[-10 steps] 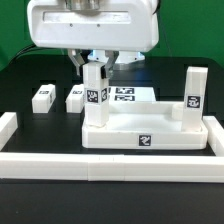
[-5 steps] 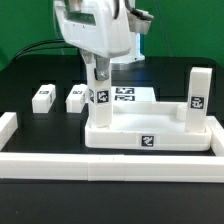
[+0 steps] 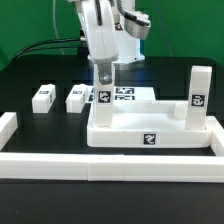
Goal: Assemble desk
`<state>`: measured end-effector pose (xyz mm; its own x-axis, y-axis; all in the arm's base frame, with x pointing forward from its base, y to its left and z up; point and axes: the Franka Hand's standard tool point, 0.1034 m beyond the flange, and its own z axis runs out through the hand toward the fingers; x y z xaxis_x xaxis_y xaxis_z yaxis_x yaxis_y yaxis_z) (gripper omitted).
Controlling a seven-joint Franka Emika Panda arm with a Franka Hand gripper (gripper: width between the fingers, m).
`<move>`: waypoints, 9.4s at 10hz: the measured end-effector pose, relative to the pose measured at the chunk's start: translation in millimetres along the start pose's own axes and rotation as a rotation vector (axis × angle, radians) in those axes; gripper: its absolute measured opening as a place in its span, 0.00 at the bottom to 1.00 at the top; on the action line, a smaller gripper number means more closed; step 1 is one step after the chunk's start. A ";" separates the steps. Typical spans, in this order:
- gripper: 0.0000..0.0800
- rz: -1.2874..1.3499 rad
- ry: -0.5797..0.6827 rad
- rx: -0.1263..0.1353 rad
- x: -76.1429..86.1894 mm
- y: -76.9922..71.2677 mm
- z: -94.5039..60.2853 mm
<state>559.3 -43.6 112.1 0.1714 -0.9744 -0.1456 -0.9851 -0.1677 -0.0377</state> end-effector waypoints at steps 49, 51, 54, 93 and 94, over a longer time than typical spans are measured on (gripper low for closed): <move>0.81 -1.617 0.133 -0.103 8.2 -7.2 2.2; 0.81 -1.690 0.127 -0.111 7.3 -5.4 3.8; 0.46 -1.680 0.126 -0.109 5.9 -5.7 4.2; 0.47 -1.571 0.120 -0.041 2.5 -6.3 7.2; 0.47 -1.569 0.122 -0.041 3.7 -6.3 7.0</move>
Offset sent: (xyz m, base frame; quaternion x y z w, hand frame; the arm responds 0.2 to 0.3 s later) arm 0.0000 0.0000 0.0000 0.0000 0.0000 -0.1938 0.9810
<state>566.2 -45.1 104.9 0.9827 0.1626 0.0891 0.1668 -0.9851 -0.0424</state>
